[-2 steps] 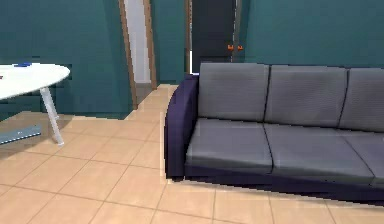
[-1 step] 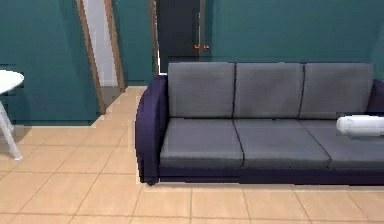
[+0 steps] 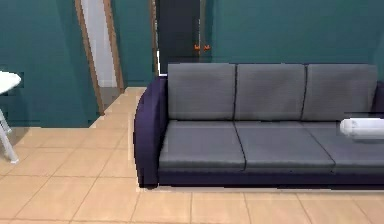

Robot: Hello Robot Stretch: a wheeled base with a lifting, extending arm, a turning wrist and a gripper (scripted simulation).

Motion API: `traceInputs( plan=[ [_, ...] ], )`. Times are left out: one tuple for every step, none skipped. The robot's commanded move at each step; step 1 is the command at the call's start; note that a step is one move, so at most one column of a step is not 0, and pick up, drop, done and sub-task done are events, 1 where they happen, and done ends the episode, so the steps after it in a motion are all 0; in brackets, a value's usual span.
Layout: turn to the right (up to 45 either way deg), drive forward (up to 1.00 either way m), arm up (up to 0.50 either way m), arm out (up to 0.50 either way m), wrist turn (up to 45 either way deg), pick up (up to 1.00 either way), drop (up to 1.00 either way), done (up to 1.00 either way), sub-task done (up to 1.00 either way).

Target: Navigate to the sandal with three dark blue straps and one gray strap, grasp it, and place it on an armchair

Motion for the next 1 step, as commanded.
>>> traceInputs(
  plan=[
    [-45.0, 0.0, 0.0, 0.0, 0.0, 0.0, 0.0, 0.0, 0.0]
  ],
)
